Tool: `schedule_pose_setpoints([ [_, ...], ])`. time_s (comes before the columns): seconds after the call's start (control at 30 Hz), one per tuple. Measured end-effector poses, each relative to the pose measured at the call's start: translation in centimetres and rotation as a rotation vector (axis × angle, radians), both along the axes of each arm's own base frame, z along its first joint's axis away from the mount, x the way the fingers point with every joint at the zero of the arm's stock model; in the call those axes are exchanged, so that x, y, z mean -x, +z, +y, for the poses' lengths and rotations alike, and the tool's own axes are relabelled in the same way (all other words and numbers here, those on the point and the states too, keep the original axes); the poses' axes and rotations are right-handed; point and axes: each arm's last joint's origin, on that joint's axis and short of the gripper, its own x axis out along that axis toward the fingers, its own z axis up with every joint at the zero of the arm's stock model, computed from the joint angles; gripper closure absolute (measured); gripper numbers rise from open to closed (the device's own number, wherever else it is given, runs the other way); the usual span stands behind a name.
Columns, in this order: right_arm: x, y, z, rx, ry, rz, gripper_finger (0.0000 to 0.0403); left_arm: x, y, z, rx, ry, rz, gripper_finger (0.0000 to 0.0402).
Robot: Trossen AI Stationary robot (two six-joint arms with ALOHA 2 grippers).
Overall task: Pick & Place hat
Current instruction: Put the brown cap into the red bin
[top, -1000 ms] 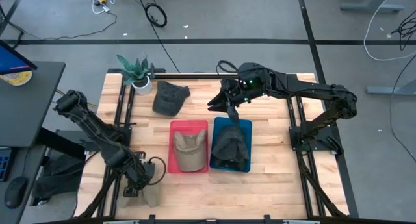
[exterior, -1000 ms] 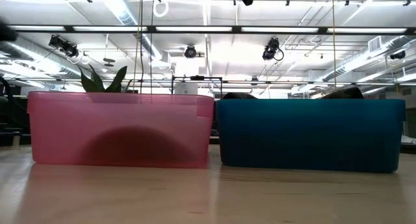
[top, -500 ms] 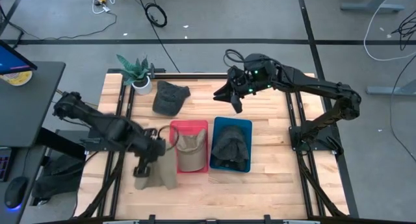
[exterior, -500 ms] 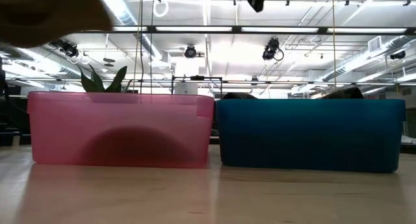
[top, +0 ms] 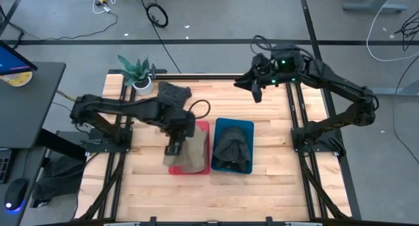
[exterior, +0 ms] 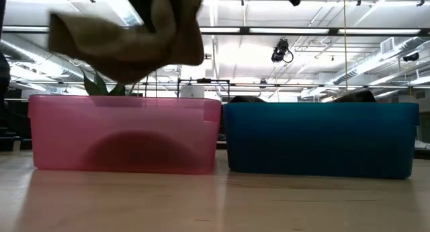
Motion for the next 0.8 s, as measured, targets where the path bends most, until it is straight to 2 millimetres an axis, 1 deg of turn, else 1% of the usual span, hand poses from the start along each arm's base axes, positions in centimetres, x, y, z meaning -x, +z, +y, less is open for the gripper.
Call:
schedule_pose_setpoints([
  [0.1,0.7,0.4,0.1,-0.007,-0.013,-0.015,0.0292,-1.0,-0.9,1.0,-0.024,-0.009,0.013,0.0400],
  [0.17,1.0,0.6,0.1,-0.013,-0.019,-0.023,0.0292,-1.8,-1.3,1.7,-0.023,0.002,-0.009,0.0400],
  [0.3,1.1,0.6,0.2,-0.014,-0.019,-0.025,0.0292,-3.3,-2.1,2.8,0.004,0.003,-0.053,0.0400],
  [0.37,1.1,0.6,0.2,-0.016,-0.020,-0.025,0.0292,-3.7,-2.6,3.1,0.024,0.008,-0.041,0.0400],
  [0.53,1.1,0.6,0.1,-0.018,-0.020,-0.025,0.0292,-3.8,-3.9,3.1,0.062,0.009,0.058,0.0400],
  [0.67,1.1,0.6,0.1,-0.018,-0.020,-0.025,0.0292,-3.4,-4.1,2.6,0.058,-0.035,0.104,0.0400],
  [0.8,1.1,0.6,0.1,-0.016,-0.019,-0.025,0.0292,-3.4,-4.1,2.6,0.055,-0.050,0.104,0.0400],
])
